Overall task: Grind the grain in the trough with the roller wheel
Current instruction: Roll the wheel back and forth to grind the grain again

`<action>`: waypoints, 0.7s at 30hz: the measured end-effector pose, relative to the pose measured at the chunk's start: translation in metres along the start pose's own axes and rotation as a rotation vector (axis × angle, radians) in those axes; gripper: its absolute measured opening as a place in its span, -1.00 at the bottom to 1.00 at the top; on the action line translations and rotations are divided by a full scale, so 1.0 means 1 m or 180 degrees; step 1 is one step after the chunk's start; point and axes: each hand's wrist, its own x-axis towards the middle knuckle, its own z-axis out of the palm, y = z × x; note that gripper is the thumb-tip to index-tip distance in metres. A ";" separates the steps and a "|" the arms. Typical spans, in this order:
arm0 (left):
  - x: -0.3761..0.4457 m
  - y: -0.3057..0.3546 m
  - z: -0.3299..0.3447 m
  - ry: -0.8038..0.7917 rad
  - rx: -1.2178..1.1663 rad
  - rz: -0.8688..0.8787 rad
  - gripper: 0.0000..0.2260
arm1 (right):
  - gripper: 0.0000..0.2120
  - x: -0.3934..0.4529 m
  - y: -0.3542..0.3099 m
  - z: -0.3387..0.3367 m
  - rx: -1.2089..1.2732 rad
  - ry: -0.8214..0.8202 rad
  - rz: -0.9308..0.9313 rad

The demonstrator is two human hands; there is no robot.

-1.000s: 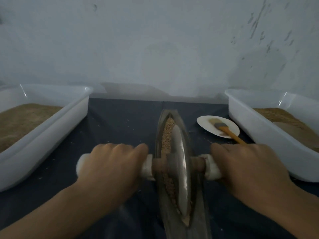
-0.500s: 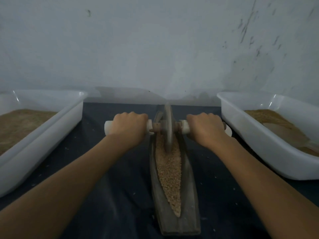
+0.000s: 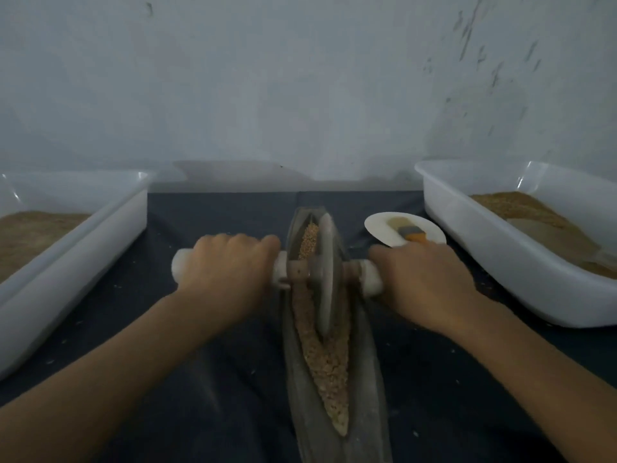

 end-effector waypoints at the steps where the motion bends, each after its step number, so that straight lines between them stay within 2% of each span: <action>1: 0.016 -0.002 0.008 0.0015 -0.0022 -0.0065 -0.76 | -0.65 0.016 0.005 0.008 -0.0004 0.0077 0.0063; 7: 0.063 -0.004 0.017 0.0004 0.0119 -0.0206 -0.84 | -0.79 0.066 0.015 0.032 0.0218 0.0040 0.0530; 9: 0.048 0.001 0.006 -0.0023 0.0120 -0.0133 -0.79 | -0.80 0.049 0.011 0.026 0.0337 0.0019 0.0458; 11: 0.014 0.004 -0.007 -0.0066 0.0024 -0.0027 -0.73 | -0.70 0.016 0.006 0.012 0.0288 -0.0019 0.0218; 13: -0.028 0.006 -0.021 0.0140 -0.0136 0.0262 -0.64 | -0.46 -0.020 -0.003 -0.008 0.0208 0.0418 -0.0137; 14: -0.046 0.004 -0.026 0.0302 -0.0284 0.0396 -0.59 | -0.40 -0.034 -0.007 -0.017 0.0265 0.0672 -0.0239; 16: -0.069 -0.001 -0.031 0.0546 -0.0497 0.0547 -0.51 | -0.45 -0.053 -0.010 -0.024 0.0233 0.0969 -0.0474; 19: -0.068 -0.006 -0.027 0.0184 -0.0485 0.0464 -0.41 | -0.50 -0.048 -0.009 -0.026 0.0000 0.0829 -0.0532; 21: -0.048 -0.007 -0.010 -0.0005 -0.0164 0.0310 -0.45 | -0.52 -0.028 -0.006 -0.013 -0.0137 0.0698 -0.0342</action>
